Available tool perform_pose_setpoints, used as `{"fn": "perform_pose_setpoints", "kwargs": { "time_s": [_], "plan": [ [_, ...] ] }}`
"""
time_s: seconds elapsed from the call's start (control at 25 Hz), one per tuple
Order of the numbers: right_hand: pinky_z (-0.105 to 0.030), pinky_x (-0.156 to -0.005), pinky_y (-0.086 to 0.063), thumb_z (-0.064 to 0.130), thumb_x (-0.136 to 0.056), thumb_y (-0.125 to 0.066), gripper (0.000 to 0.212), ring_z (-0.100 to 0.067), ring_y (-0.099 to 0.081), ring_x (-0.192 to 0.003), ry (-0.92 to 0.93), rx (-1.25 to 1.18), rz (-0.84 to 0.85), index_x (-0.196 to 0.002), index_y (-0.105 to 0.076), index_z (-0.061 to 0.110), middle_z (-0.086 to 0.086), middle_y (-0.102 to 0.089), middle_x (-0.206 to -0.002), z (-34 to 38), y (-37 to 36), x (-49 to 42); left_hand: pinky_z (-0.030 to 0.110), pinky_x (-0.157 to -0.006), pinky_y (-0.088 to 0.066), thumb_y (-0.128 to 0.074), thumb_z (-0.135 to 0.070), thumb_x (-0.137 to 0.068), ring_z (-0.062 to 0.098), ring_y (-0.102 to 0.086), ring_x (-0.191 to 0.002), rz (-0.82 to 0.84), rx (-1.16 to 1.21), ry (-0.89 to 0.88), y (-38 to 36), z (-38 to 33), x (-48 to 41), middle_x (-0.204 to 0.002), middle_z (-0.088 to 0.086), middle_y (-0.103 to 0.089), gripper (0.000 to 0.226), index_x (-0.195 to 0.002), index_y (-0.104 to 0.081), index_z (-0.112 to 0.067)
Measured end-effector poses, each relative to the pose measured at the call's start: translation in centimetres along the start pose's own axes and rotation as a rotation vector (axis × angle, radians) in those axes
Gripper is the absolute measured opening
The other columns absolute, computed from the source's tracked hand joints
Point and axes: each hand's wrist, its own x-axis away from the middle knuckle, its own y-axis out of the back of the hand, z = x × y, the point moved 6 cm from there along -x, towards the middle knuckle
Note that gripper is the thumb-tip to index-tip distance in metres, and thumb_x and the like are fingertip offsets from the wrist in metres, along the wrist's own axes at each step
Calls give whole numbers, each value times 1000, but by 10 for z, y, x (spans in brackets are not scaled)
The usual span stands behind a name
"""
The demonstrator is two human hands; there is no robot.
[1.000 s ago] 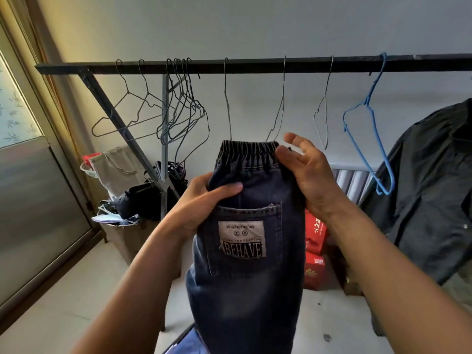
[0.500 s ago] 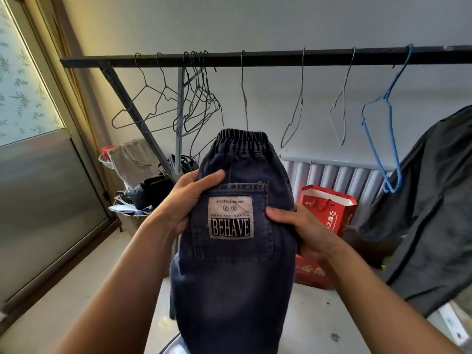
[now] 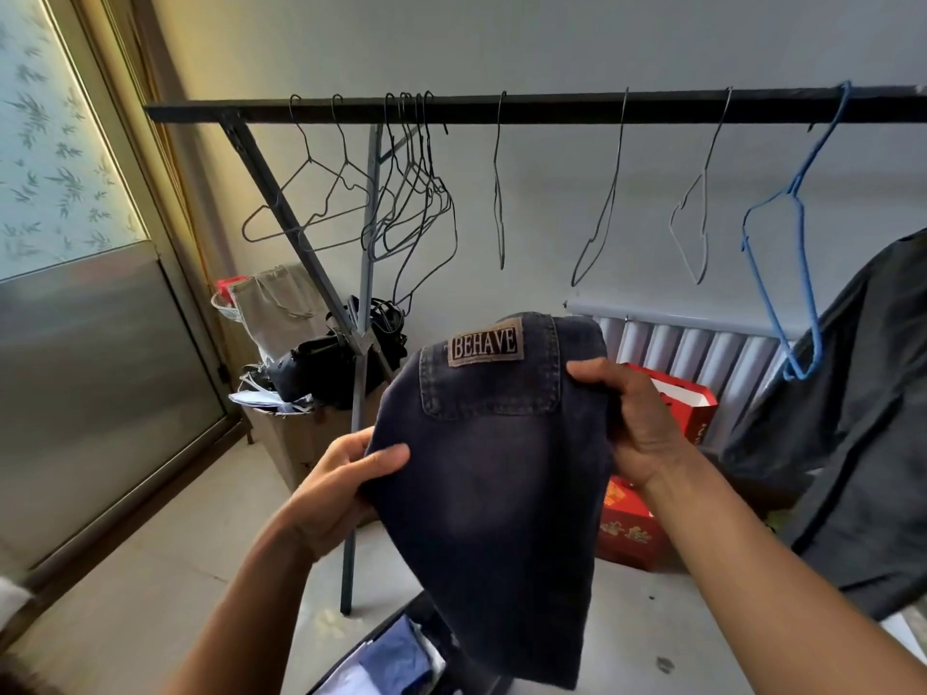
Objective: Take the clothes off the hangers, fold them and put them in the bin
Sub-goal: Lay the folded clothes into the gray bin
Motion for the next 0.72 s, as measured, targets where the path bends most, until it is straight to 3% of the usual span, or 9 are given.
{"fn": "perform_pose_setpoints", "kwargs": {
  "time_s": [0.08,0.16,0.24,0.36,0.44,0.52,0.6,0.64,0.72],
  "plan": [
    [-34,-68,-59,-2,-63,-64,33,-26,-72,-79,-20,50,61,-93,-73,3,-15,-73,-89,-6,3,4,31,-72,-60,-74,-23,-74,26,-71,-87,-111,166,-62,-2,-4,0,-102,17,-73,29,-99,-74,-8],
    [-36,-74,-59,-9,-72,-60,42,-28,-71,-92,-38,145,61,-112,-65,3,-17,-72,-102,-13,6,2,31,-68,-60,-63,-18,-78,23,-72,-80,-190,281,-83,-1,-4,2,-93,14,-74,21,-94,-75,-10],
    [-36,-77,-59,-12,-82,-53,41,-28,-70,-98,-23,206,-8,-120,-61,3,-17,-71,-109,-15,9,-4,32,-62,-60,-80,-21,-66,23,-73,-75,-131,371,-41,-1,-1,7,-89,14,-75,22,-87,-79,-13],
    [-32,-69,-60,-6,-86,-55,30,-25,-72,-87,-18,226,-122,-114,-65,1,-16,-72,-102,-13,15,-8,35,-62,-60,-100,-21,-30,30,-73,-84,-9,291,101,-3,10,16,-100,20,-72,67,-92,-78,-10],
    [-29,-64,-59,3,-88,-58,18,-23,-73,-79,-51,205,-172,-100,-71,1,-14,-74,-91,-15,18,-6,35,-66,-60,-101,-23,-27,29,-72,-89,-39,222,104,-2,16,13,-104,19,-72,70,-93,-78,-13],
    [-27,-61,-59,12,-85,-61,20,-21,-73,-72,-53,84,-165,-75,-77,6,-11,-75,-79,-19,21,-2,34,-69,-61,-100,-27,-28,26,-72,-89,-122,251,38,-2,11,7,-103,16,-73,71,-93,-78,-14],
    [-29,-61,-59,17,-72,-71,12,-20,-73,-72,-19,-63,-83,-65,-78,9,-9,-74,-77,-18,17,5,33,-70,-60,-99,-32,-31,24,-72,-87,-171,301,-47,-3,3,0,-100,15,-73,69,-93,-76,-12],
    [-30,-63,-59,18,-62,-80,11,-21,-73,-75,-10,-81,-30,-69,-78,10,-10,-75,-80,-19,15,8,32,-70,-60,-98,-34,-36,23,-72,-86,-180,308,-75,-6,-3,-3,-97,15,-73,65,-93,-75,-12],
    [-36,-73,-59,14,-54,-89,45,-26,-72,-92,-62,68,94,-97,-76,11,-13,-74,-99,-24,15,11,30,-68,-60,-90,-29,-55,21,-71,-82,-176,322,-96,-12,-11,-6,-91,14,-71,47,-94,-72,-9]
  ]
}}
